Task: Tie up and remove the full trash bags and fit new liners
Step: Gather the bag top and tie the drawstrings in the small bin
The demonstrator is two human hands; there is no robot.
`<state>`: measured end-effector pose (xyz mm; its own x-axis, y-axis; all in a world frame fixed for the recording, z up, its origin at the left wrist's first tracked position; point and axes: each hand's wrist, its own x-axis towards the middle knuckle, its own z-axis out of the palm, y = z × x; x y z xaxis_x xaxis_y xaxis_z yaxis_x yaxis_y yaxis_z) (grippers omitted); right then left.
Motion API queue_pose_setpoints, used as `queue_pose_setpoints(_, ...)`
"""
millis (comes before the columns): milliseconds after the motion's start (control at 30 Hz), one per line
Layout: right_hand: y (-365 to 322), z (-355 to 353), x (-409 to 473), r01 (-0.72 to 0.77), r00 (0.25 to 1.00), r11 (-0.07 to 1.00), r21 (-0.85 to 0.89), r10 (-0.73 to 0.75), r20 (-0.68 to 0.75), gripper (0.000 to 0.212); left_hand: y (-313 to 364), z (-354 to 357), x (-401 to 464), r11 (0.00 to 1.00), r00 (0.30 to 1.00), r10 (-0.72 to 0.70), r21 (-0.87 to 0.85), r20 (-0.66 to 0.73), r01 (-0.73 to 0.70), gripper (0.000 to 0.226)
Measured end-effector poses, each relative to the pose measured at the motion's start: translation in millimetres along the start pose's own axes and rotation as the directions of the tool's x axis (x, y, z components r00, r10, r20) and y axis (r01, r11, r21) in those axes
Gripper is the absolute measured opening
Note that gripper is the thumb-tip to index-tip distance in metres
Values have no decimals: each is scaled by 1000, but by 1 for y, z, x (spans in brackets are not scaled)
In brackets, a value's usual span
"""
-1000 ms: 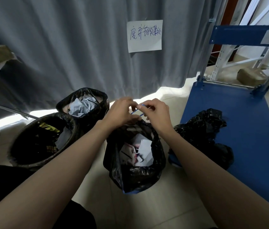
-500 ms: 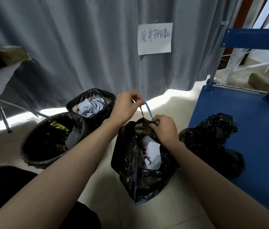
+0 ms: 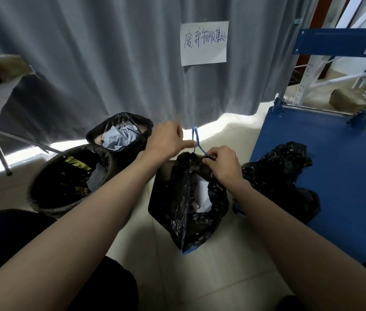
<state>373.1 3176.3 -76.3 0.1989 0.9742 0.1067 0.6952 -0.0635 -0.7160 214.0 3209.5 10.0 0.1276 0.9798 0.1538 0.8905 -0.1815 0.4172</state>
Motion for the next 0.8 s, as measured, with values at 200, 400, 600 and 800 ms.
queue_pose_setpoints(200, 14, -14, -16, -104, 975, 961, -256, 149, 164, 42, 1, 31, -35, 930, 972, -44, 365, 230, -44, 51)
queue_pose_setpoints(400, 20, -22, -24, -129, 988, 986, -110, 137, 69, 15, -16, 9, -30, 943, 993, -95, 325, 75, 65, 36)
queue_pose_setpoints(600, 7, -25, -35, -130, 990, 988, 86, 124, 74, 28, -27, -14, -43, 973, 983, -30, 229, 184, -13, 22)
queue_pose_setpoints(800, -5, -25, -40, -247, 969, 924, 290, 231, 90, 24, -12, -15, -93, 932, 810, 303, 20, 502, -361, 35)
